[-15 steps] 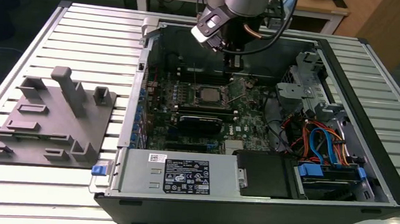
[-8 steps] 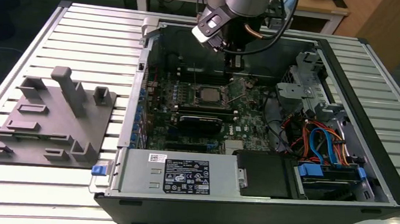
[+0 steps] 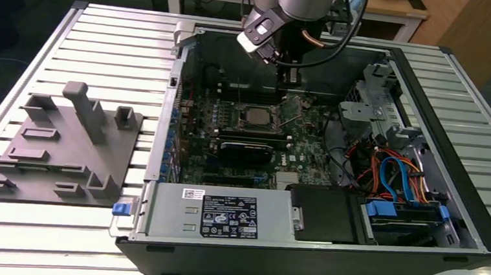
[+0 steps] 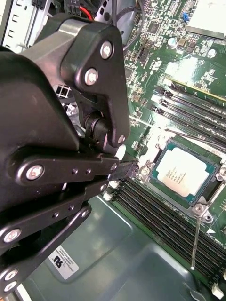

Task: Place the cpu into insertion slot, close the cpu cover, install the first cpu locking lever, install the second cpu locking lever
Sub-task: 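Close the cpu cover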

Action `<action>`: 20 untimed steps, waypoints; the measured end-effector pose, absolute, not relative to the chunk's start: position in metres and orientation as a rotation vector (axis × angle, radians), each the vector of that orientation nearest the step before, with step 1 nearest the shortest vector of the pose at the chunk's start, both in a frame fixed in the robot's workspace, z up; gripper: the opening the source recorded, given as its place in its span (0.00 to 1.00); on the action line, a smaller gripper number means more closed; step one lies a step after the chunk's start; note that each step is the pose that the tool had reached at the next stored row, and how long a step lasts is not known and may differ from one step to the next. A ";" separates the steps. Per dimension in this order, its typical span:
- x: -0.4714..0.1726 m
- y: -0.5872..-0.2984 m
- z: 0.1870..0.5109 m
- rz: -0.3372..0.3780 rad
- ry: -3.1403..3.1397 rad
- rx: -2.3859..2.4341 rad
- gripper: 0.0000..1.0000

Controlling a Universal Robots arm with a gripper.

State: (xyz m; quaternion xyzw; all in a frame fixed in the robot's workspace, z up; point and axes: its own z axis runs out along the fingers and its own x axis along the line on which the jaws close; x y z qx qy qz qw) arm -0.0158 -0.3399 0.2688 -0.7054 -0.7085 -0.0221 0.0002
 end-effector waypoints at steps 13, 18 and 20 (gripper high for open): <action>-0.012 -0.340 0.269 -0.069 -2.225 -2.216 0.11; -0.011 -0.340 0.269 -0.069 -2.225 -2.216 0.11; -0.011 -0.340 0.269 -0.069 -2.225 -2.216 0.11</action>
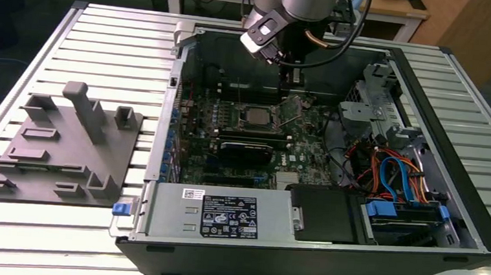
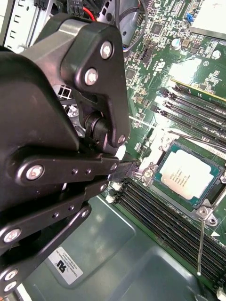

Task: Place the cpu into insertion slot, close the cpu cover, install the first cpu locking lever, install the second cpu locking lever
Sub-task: 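Close the cpu cover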

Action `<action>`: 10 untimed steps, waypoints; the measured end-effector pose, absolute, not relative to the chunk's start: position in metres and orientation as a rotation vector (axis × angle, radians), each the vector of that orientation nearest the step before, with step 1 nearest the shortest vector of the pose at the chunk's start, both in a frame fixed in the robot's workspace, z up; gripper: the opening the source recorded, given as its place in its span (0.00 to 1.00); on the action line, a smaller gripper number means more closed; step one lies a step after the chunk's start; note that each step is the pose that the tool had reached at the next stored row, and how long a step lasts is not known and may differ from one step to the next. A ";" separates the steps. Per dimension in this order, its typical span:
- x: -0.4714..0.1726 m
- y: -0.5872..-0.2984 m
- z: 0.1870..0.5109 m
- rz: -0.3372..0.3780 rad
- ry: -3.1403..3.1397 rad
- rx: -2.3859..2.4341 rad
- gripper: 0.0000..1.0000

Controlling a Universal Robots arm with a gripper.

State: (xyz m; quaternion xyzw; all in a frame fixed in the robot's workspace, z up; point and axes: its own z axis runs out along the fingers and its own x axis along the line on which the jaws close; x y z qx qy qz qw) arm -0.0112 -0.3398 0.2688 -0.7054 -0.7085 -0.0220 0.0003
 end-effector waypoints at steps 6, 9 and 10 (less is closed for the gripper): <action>-0.011 -0.340 0.269 -0.069 -2.225 -2.216 0.11; -0.011 -0.340 0.269 -0.069 -2.225 -2.216 0.11; -0.011 -0.340 0.269 -0.069 -2.225 -2.216 0.11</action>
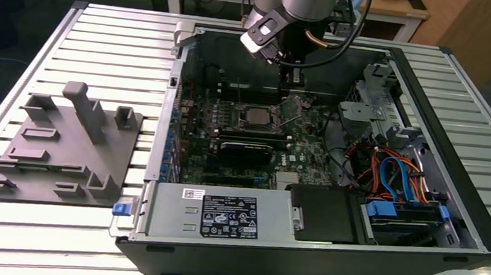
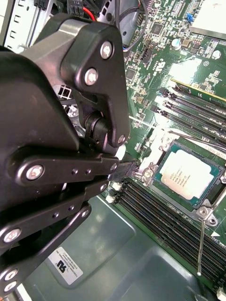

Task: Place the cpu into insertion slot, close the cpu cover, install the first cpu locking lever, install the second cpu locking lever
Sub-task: 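Close the cpu cover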

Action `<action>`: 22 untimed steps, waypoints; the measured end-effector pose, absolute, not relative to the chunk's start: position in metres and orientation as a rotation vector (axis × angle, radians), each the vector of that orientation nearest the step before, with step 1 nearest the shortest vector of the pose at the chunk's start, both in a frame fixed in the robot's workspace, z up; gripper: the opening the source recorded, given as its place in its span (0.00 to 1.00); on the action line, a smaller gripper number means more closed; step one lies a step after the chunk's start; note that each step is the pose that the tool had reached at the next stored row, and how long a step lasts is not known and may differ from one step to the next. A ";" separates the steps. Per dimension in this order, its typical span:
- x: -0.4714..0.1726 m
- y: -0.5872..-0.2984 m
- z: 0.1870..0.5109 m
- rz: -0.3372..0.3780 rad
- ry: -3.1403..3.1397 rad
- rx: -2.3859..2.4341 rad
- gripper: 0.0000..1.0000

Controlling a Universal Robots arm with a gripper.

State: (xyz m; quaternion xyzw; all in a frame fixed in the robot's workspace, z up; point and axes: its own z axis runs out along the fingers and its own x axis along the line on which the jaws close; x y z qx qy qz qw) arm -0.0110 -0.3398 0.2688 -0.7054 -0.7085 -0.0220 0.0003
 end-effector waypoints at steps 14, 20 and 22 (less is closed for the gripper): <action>0.012 -0.340 0.267 -0.068 -2.225 -2.215 0.11; 0.024 -0.340 0.265 -0.067 -2.226 -2.214 0.11; 0.025 -0.340 0.265 -0.067 -2.226 -2.214 0.11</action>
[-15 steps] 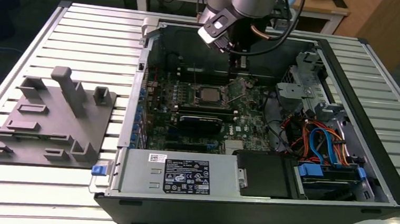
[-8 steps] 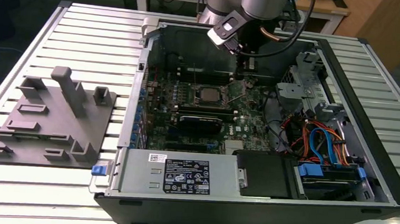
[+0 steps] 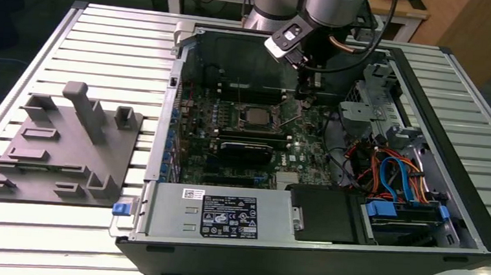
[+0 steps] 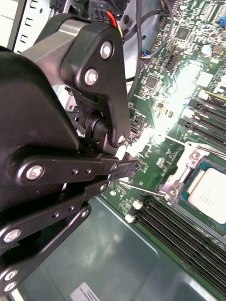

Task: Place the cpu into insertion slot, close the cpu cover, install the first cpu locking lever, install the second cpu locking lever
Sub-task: 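Close the cpu cover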

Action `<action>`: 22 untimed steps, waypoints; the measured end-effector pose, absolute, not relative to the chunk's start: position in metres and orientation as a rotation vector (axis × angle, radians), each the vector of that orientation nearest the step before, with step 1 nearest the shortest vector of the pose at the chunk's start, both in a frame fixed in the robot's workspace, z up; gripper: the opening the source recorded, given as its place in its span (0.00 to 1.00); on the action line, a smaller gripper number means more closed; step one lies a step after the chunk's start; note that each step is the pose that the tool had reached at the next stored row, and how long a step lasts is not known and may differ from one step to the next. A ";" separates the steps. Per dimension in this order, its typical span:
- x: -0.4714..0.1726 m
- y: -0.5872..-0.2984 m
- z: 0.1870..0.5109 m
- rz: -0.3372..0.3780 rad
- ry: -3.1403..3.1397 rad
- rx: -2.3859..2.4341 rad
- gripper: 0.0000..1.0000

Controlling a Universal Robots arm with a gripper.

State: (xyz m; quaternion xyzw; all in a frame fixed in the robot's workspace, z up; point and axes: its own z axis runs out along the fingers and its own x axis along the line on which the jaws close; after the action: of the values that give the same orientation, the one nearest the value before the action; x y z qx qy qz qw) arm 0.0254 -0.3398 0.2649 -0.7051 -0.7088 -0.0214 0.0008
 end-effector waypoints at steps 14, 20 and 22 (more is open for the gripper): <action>0.027 -0.340 0.265 -0.067 -2.226 -2.214 0.11; 0.035 -0.340 0.264 -0.068 -2.226 -2.214 0.11; 0.039 -0.340 0.264 -0.067 -2.225 -2.214 0.11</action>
State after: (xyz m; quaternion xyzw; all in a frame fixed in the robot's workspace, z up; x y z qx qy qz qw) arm 0.0387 -0.3399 0.2638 -0.7051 -0.7088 -0.0214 0.0009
